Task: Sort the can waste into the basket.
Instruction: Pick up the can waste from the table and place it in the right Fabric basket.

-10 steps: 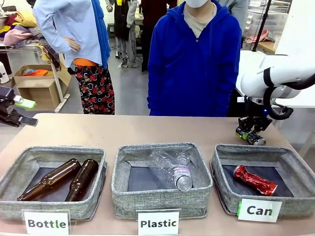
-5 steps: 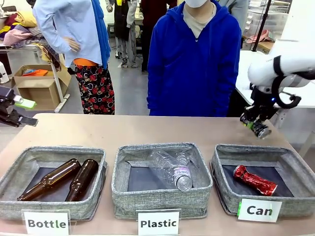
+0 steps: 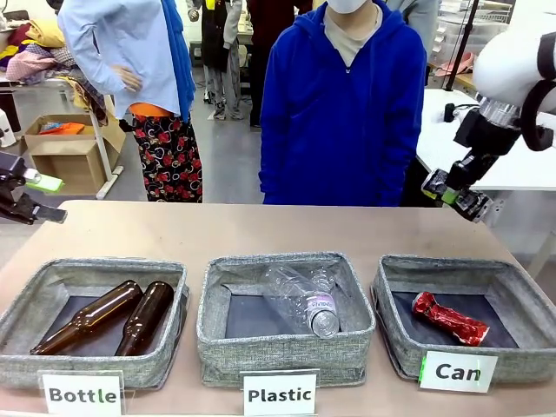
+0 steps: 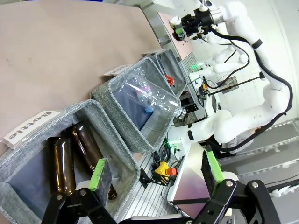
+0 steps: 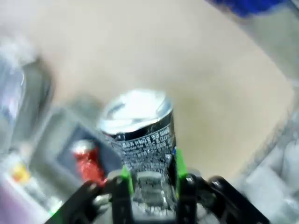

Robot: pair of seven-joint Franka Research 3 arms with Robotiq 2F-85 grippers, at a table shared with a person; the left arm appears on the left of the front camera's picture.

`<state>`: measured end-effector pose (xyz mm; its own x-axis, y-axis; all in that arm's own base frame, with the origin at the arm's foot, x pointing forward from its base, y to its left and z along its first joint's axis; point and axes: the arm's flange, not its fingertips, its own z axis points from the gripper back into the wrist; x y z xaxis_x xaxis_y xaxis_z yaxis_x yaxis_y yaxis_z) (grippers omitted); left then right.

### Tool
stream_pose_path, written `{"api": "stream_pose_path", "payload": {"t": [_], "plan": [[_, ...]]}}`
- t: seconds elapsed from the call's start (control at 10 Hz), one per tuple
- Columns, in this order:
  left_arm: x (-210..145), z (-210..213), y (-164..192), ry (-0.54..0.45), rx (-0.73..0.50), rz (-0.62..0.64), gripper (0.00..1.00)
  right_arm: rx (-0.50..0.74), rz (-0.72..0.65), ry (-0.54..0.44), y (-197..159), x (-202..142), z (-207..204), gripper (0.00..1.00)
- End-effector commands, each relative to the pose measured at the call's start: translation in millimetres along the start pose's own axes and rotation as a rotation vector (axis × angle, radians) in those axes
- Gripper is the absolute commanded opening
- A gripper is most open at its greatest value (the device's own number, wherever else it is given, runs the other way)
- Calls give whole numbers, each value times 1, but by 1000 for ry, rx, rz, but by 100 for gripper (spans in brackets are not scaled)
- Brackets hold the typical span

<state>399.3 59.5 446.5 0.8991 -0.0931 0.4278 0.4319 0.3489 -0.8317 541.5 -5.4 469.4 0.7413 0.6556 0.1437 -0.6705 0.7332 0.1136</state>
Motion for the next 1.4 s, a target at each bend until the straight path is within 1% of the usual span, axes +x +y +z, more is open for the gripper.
{"api": "stream_pose_path", "payload": {"t": [0.0, 0.1, 0.2, 0.3, 0.4, 0.8, 0.9, 1.0, 1.1, 1.3], "plan": [[-3, 0, -3, 12, 2, -5, 100, 127, 441, 170, 27, -25, -7, 0], [-3, 0, -3, 12, 2, -5, 100, 147, 586, 222, 40, -31, -11, 0], [-3, 0, -3, 12, 2, -5, 100, 153, 675, 255, 52, -39, -15, 0], [-3, 0, -3, 12, 2, -5, 100, 151, 704, 267, 65, -47, -18, 0], [-3, 0, -3, 12, 2, -5, 100, 137, 701, 266, 70, -52, -20, 0], [-3, 0, -3, 12, 2, -5, 100, 183, 706, 266, 67, -54, -24, 0], [-3, 0, -3, 12, 2, -5, 100, 186, 700, 276, 66, -53, -24, 75], [-3, 0, -3, 12, 2, -5, 100, 182, 705, 287, 65, -54, -24, 95], [-3, 0, -3, 12, 2, -5, 100, 182, 705, 291, 65, -54, -24, 100], [-3, 0, -3, 12, 2, -5, 100, 191, 706, 289, 63, -53, -24, 100]]}}
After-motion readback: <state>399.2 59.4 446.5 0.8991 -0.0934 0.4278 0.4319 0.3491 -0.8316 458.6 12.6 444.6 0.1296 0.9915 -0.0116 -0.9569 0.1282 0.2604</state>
